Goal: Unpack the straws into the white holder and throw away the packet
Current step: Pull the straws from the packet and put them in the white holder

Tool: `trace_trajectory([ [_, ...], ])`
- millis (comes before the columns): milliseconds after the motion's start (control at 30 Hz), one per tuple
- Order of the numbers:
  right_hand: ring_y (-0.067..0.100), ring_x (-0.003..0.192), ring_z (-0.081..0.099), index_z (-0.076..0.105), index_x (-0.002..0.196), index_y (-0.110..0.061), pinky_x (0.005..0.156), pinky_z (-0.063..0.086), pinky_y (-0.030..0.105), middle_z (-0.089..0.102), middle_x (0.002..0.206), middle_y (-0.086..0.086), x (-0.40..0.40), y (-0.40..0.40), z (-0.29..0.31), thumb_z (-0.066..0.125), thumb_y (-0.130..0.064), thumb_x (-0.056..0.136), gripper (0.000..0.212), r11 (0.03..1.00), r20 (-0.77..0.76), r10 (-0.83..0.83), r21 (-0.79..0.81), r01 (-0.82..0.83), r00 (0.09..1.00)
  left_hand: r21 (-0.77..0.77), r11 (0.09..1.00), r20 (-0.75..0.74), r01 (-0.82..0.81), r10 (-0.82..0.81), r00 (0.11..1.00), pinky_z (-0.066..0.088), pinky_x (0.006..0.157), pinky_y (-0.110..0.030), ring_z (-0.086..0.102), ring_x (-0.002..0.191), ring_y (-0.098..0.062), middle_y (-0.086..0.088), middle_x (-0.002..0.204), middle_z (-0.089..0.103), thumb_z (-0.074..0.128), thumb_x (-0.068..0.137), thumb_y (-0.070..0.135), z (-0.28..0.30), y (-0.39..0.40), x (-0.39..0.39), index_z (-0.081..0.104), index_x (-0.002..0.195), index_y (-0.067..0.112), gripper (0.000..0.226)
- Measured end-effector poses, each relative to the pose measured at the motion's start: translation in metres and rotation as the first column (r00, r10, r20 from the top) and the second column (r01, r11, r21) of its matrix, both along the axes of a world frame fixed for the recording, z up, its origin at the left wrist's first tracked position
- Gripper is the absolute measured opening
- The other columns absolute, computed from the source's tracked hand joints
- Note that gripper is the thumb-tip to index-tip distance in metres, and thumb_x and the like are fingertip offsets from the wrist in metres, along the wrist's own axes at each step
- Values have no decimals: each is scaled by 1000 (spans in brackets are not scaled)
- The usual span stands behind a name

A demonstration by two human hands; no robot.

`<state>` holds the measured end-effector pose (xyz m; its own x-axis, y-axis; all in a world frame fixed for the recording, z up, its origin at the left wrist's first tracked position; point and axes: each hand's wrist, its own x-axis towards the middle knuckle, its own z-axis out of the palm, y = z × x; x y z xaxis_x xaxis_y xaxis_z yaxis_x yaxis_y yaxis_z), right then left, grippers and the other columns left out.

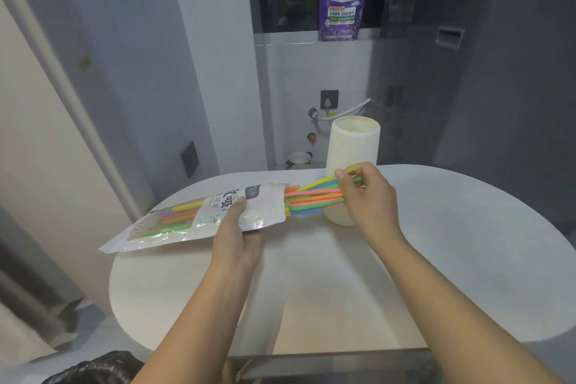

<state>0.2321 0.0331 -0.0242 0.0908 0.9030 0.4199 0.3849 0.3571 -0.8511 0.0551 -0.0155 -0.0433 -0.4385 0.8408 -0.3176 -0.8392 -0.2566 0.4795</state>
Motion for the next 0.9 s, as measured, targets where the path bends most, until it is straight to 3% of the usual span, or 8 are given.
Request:
trace_trajectory([
  [133,30,73,61,48,100,-18,68,47,35,59,78,3,1,0,0,46,-24,95,8,998,-113,45,-41,-50,993,-13,1000,-14,-5,5,1000,47,100,-45,65,100,-21,-7,113,66,56,89,-3,0,0,0,48,128,12,43],
  [200,21,71,58,48,106,-23,67,48,24,55,73,-1,1,-1,0,46,-25,94,12,996,-140,79,-36,-85,987,-16,1000,-8,2,-2,1000,49,97,-44,65,101,-22,-8,117,65,56,89,-3,0,0,1,47,130,12,44],
  [267,5,63,57,47,106,-27,54,40,7,53,70,-6,1,-3,3,52,-30,92,15,995,-127,102,0,-103,987,-10,1000,-6,10,-10,1000,52,92,-43,66,97,-21,-7,113,66,56,89,-3,0,0,1,49,128,13,43],
  [367,-6,58,57,43,104,-31,51,40,6,57,67,-5,0,-5,3,58,-34,89,21,990,-135,138,37,-135,981,10,999,-3,32,-32,999,52,89,-42,66,97,-20,-6,109,67,56,89,-3,-1,0,1,50,123,14,39],
  [533,4,65,55,51,84,-16,53,38,5,58,75,0,-2,-4,-1,51,-42,91,27,996,-5,82,45,-81,997,13,998,2,64,-65,998,52,89,-44,66,97,-21,-6,107,68,56,89,-3,-1,0,1,54,108,15,26],
  [633,6,81,54,53,95,-22,62,39,4,57,95,-2,-3,-4,-5,54,-43,89,22,993,90,70,87,-78,993,13,997,6,73,-73,997,51,91,-44,66,98,-22,-7,108,68,56,89,-3,-1,-1,2,54,112,14,29],
  [767,13,75,59,53,95,-34,61,49,23,58,77,-13,3,-5,1,63,-45,82,19,981,219,174,51,-189,960,2,998,-8,66,-66,998,53,86,-44,65,100,-23,-8,110,67,56,89,-3,2,-2,-1,51,121,13,36],
  [900,19,81,62,58,92,-35,70,57,36,59,83,-9,15,-3,9,73,-29,78,22,892,254,447,-203,-404,858,-23,996,-96,82,-84,992,54,84,-44,65,101,-23,-8,117,65,56,89,-2,3,-3,-7,51,125,12,39],
])
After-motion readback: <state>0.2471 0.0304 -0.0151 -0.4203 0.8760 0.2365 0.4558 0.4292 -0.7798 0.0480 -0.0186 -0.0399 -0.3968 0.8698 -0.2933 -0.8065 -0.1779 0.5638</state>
